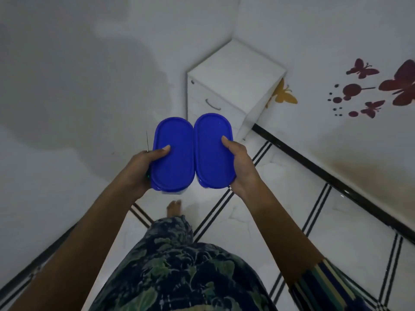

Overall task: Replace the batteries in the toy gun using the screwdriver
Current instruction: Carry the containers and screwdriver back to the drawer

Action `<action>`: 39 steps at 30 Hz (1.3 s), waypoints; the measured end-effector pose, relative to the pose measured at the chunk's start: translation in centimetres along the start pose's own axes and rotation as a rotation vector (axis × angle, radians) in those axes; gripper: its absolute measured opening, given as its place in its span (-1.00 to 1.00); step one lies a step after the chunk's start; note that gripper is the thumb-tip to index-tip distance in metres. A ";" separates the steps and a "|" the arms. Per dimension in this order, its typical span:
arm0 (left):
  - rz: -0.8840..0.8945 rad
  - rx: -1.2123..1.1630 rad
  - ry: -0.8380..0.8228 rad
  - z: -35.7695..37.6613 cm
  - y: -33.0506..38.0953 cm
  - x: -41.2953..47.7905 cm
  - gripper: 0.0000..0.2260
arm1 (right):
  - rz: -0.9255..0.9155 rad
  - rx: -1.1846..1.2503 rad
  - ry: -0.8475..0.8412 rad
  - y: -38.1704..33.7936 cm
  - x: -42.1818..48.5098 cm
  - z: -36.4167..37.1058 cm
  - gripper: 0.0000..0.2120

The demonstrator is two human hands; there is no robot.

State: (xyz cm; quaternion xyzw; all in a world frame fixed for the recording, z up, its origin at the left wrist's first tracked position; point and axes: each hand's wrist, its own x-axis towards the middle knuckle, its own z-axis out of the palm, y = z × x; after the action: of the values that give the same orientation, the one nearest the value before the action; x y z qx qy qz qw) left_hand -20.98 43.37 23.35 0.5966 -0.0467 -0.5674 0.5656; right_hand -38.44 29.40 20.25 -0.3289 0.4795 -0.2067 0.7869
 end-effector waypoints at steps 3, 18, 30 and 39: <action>-0.030 0.059 -0.057 0.4 5.0 6.6 -0.41 | 0.016 0.080 0.065 -3.1 5.4 1.7 -0.37; -0.044 0.177 -0.141 6.8 16.5 29.2 -0.55 | 0.002 0.107 0.180 -14.6 24.3 2.0 -0.30; -0.118 0.159 0.122 4.2 12.1 47.0 -0.44 | 0.109 0.012 0.225 -11.2 40.9 0.8 -0.39; -0.165 0.099 0.094 0.2 7.6 55.7 -0.21 | 0.035 -0.098 0.186 -5.8 50.1 -0.3 -0.47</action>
State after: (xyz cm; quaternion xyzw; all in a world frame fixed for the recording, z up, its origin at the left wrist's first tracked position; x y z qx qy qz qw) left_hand 2.86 1.69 -5.81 0.6517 0.0013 -0.5804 0.4882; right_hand -15.96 -6.88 -6.71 -0.3378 0.5657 -0.1987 0.7255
